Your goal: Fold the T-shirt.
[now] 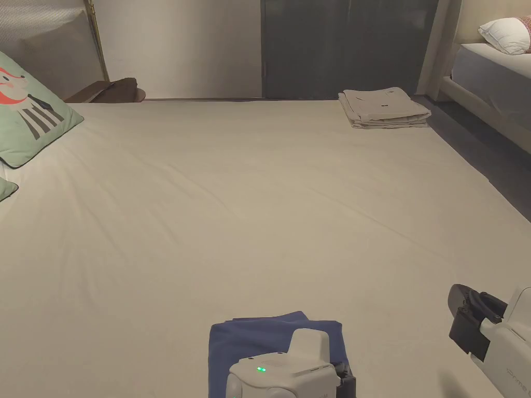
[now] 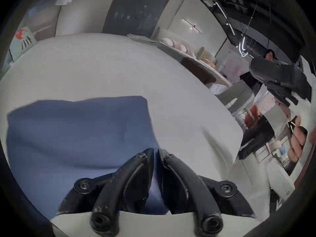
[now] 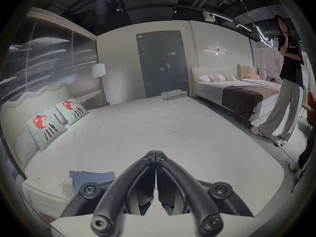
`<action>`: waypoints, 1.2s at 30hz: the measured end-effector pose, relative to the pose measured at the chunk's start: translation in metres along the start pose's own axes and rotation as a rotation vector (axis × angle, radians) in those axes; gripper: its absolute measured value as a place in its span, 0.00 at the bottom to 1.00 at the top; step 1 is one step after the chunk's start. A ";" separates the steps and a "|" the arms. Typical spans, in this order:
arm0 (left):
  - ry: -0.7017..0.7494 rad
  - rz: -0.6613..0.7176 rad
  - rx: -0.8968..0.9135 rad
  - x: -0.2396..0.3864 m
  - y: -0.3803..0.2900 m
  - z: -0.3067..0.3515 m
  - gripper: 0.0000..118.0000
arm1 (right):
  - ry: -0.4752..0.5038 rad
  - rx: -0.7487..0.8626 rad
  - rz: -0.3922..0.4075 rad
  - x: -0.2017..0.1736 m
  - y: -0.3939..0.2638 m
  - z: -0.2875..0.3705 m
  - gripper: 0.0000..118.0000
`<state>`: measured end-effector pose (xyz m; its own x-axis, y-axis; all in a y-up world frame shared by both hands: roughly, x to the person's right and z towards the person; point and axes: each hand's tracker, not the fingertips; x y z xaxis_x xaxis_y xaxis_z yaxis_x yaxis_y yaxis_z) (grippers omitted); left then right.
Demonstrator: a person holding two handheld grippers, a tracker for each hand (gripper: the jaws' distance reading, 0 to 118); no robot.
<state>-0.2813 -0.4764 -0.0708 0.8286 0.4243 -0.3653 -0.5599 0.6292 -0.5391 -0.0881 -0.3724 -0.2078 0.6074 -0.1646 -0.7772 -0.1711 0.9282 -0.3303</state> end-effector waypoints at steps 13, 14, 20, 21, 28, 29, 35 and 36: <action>-0.120 0.067 0.141 -0.023 0.024 0.064 0.04 | 0.052 -0.014 0.006 -0.013 -0.002 -0.011 0.00; -0.113 0.078 0.171 -0.030 0.026 0.076 0.04 | 0.061 -0.016 0.010 -0.017 -0.002 -0.012 0.00; 0.048 0.194 0.342 -0.089 0.022 0.148 0.04 | 0.182 -0.114 0.061 -0.058 -0.021 -0.035 0.00; 0.072 0.215 0.350 -0.098 0.018 0.156 0.05 | 0.204 -0.142 0.068 -0.065 -0.027 -0.040 0.00; 0.110 0.379 0.359 -0.144 -0.018 0.188 0.05 | 0.261 -0.425 0.205 -0.110 -0.077 -0.095 0.00; 0.101 0.402 0.359 -0.147 -0.022 0.190 0.05 | 0.243 -0.468 0.223 -0.111 -0.083 -0.102 0.00; -0.094 0.565 0.283 -0.187 -0.035 0.175 0.15 | 0.232 -0.517 0.247 -0.104 -0.084 -0.116 0.00; -0.142 0.598 0.254 -0.196 -0.033 0.168 0.40 | 0.238 -0.529 0.250 -0.104 -0.082 -0.119 0.00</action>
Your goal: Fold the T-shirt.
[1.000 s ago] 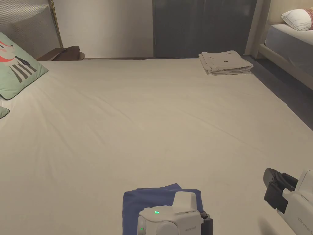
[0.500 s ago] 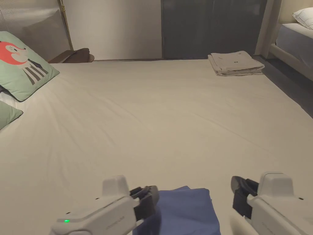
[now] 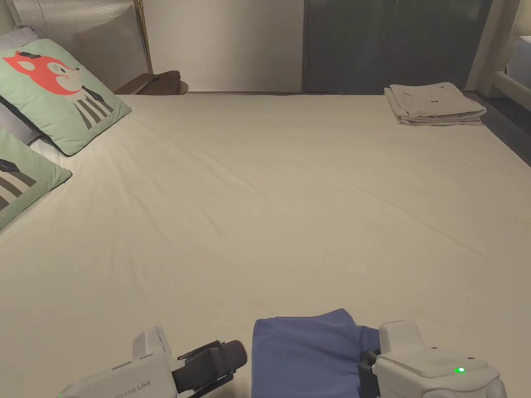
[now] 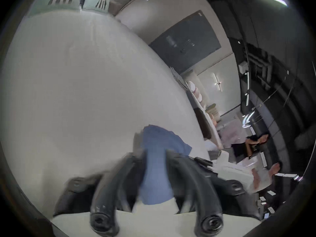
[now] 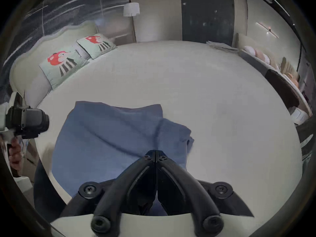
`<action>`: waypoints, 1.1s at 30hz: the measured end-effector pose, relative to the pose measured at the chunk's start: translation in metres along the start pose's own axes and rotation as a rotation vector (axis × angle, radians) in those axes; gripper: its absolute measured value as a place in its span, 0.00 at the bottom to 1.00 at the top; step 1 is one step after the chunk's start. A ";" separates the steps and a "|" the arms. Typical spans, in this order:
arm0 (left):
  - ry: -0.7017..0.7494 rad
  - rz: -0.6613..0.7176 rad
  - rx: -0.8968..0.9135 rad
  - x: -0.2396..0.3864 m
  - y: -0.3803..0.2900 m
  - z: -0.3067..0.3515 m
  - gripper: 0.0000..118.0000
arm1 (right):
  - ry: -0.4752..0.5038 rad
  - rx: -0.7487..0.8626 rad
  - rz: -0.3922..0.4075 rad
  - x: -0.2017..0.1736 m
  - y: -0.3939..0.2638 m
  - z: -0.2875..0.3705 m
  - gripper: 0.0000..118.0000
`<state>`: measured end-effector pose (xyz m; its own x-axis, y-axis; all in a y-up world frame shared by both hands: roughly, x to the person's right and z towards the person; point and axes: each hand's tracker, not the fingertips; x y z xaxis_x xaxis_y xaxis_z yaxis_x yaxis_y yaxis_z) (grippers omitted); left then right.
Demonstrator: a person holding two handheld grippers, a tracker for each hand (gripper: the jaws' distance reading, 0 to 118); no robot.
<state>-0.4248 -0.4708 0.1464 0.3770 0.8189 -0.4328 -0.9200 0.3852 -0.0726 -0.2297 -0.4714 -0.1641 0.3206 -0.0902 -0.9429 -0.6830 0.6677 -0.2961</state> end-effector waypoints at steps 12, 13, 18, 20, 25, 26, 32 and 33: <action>-0.178 0.199 -0.254 0.001 0.004 -0.064 0.93 | 0.070 -0.032 -0.081 0.022 0.000 -0.004 0.00; -0.190 0.190 -0.268 0.010 0.000 -0.064 0.92 | 0.073 -0.032 -0.087 0.023 0.000 -0.004 0.00; -0.098 0.144 -0.299 0.005 -0.006 -0.087 0.30 | 0.077 -0.022 -0.098 0.020 -0.003 0.000 0.00; -0.048 0.121 -0.283 0.004 -0.009 -0.084 0.28 | 0.080 -0.004 -0.087 0.019 -0.003 0.007 0.00; -0.110 0.176 -0.269 0.003 0.017 -0.049 0.21 | 0.125 0.054 -0.082 0.008 0.007 0.018 0.00; -0.109 0.156 -0.253 0.003 0.023 -0.038 0.21 | 0.128 0.065 -0.081 0.000 0.015 0.023 0.00; -0.042 0.150 -0.093 -0.075 0.094 0.054 0.20 | 0.163 0.106 -0.032 -0.039 0.046 0.019 0.00; -0.007 0.150 -0.068 -0.074 0.099 0.076 0.20 | 0.171 0.106 -0.021 -0.048 0.050 0.018 0.00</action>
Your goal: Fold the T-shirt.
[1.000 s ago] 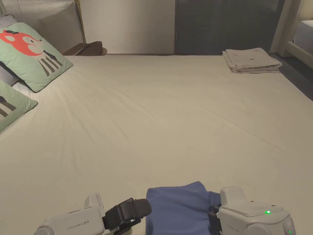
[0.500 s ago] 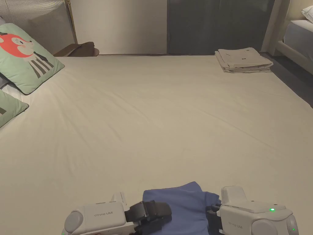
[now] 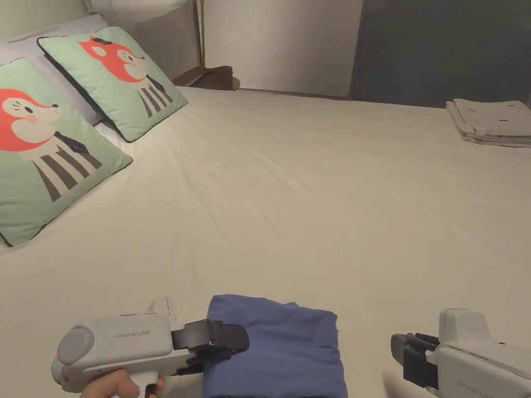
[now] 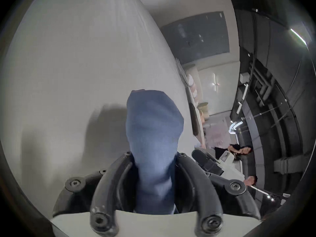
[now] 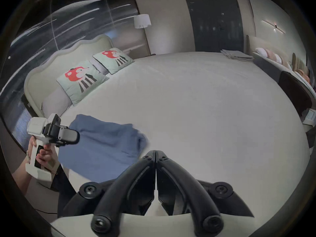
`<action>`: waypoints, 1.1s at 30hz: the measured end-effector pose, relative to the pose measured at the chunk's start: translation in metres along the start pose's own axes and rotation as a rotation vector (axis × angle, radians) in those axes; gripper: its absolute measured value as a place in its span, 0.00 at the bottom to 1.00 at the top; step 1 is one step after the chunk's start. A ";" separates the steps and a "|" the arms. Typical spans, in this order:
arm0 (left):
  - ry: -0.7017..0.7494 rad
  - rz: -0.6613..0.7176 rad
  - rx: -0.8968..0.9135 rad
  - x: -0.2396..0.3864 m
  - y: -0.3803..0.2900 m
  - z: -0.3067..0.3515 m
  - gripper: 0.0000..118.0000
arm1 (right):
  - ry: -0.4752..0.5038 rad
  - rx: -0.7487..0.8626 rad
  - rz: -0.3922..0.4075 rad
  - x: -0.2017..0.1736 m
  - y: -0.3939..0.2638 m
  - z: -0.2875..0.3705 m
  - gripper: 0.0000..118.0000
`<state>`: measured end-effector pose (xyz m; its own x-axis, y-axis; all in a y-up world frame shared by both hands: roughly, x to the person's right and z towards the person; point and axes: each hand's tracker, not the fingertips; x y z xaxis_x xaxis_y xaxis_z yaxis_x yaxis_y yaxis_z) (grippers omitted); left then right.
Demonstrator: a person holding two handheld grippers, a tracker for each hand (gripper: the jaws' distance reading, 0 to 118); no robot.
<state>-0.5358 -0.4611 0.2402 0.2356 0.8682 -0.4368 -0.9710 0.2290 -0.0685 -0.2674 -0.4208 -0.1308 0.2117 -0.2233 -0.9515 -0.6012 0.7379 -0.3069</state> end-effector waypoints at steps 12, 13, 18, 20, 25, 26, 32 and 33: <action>0.218 0.113 0.253 -0.097 0.083 0.162 0.20 | 0.039 0.001 0.056 -0.058 0.036 -0.050 0.00; 0.225 0.121 0.258 -0.102 0.085 0.164 0.20 | 0.037 -0.001 0.058 -0.058 0.037 -0.052 0.00; 0.255 0.144 0.273 -0.116 0.085 0.166 0.21 | 0.019 -0.009 0.068 -0.057 0.037 -0.051 0.00; 0.301 0.146 0.298 -0.116 0.082 0.163 0.28 | 0.013 -0.010 0.066 -0.055 0.039 -0.051 0.00; 0.577 -0.102 0.377 -0.059 0.057 0.150 0.90 | 0.004 0.000 0.069 -0.053 0.041 -0.043 0.00; 0.634 -0.157 0.411 -0.046 0.051 0.149 0.90 | 0.007 0.002 0.070 -0.052 0.043 -0.041 0.00; 0.692 -0.340 0.547 -0.006 0.038 0.151 0.67 | 0.011 0.049 0.056 -0.036 0.046 -0.033 0.00; 0.649 -0.361 0.550 0.005 0.031 0.145 0.42 | 0.011 0.058 0.050 -0.039 0.049 -0.024 0.00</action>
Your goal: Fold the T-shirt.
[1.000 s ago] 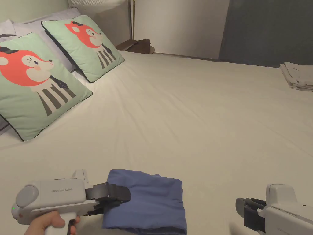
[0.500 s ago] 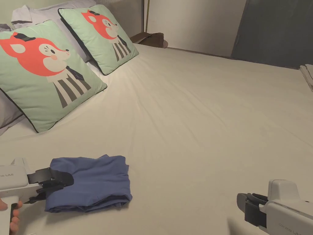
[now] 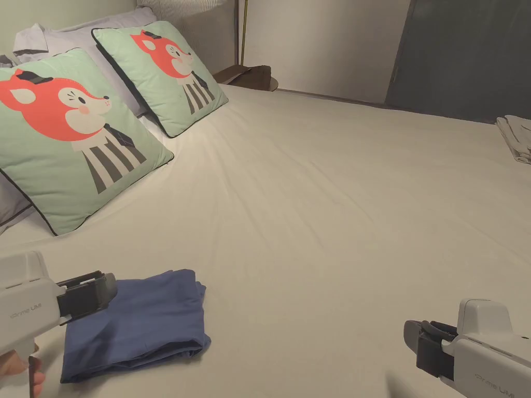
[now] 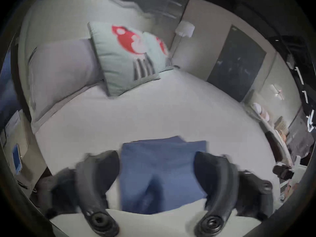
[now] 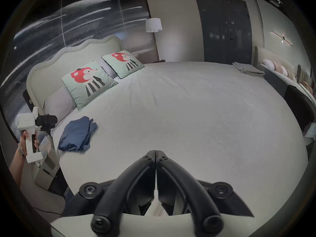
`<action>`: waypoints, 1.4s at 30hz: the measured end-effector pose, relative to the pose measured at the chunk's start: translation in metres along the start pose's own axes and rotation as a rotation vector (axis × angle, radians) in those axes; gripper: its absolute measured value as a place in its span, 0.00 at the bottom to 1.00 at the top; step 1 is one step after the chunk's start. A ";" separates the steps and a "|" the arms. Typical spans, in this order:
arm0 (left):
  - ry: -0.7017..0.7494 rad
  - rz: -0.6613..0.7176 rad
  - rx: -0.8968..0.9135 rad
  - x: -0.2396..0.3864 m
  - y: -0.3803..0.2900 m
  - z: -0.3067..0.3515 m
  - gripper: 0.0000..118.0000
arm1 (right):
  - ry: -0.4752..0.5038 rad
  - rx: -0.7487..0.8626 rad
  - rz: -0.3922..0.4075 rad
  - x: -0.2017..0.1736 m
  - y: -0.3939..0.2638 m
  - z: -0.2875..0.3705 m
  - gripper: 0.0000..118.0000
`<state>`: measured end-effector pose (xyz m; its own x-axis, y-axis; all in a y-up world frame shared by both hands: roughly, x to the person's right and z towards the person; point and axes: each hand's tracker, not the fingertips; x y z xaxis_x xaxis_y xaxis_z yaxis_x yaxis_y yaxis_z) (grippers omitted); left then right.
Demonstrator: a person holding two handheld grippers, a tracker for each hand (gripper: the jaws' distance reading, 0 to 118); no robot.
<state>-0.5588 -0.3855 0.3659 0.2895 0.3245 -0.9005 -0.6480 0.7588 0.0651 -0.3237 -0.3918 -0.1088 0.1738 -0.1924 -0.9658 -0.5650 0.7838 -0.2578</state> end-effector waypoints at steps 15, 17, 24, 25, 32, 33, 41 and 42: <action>-0.204 -0.159 0.064 0.247 -0.076 -0.006 0.01 | -0.168 0.204 -0.023 0.054 -0.010 0.070 0.00; -0.191 -0.224 0.135 0.280 -0.075 -0.001 0.00 | -0.235 0.270 -0.013 0.058 -0.003 0.086 0.00; -0.202 -0.353 0.402 0.356 -0.053 0.032 0.00 | -0.466 0.557 0.079 0.071 0.029 0.139 0.00; -0.197 -0.365 0.435 0.362 -0.049 0.036 0.00 | -0.485 0.591 0.090 0.071 0.034 0.146 0.00; -0.167 -0.396 0.608 0.384 -0.031 0.059 0.00 | -0.567 0.748 0.127 0.067 0.058 0.169 0.00; -0.166 -0.397 0.616 0.384 -0.028 0.060 0.00 | -0.571 0.754 0.131 0.066 0.060 0.171 0.00; -0.170 -0.391 0.630 0.387 -0.028 0.063 0.00 | -0.566 0.759 0.145 0.060 0.062 0.172 0.00; -0.169 -0.392 0.630 0.387 -0.028 0.063 0.00 | -0.563 0.760 0.143 0.059 0.061 0.172 0.00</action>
<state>-0.3841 -0.2460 0.0422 0.5525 0.0080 -0.8335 0.0350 0.9989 0.0328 -0.2092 -0.2533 -0.1769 0.6182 0.0922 -0.7806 0.0289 0.9898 0.1398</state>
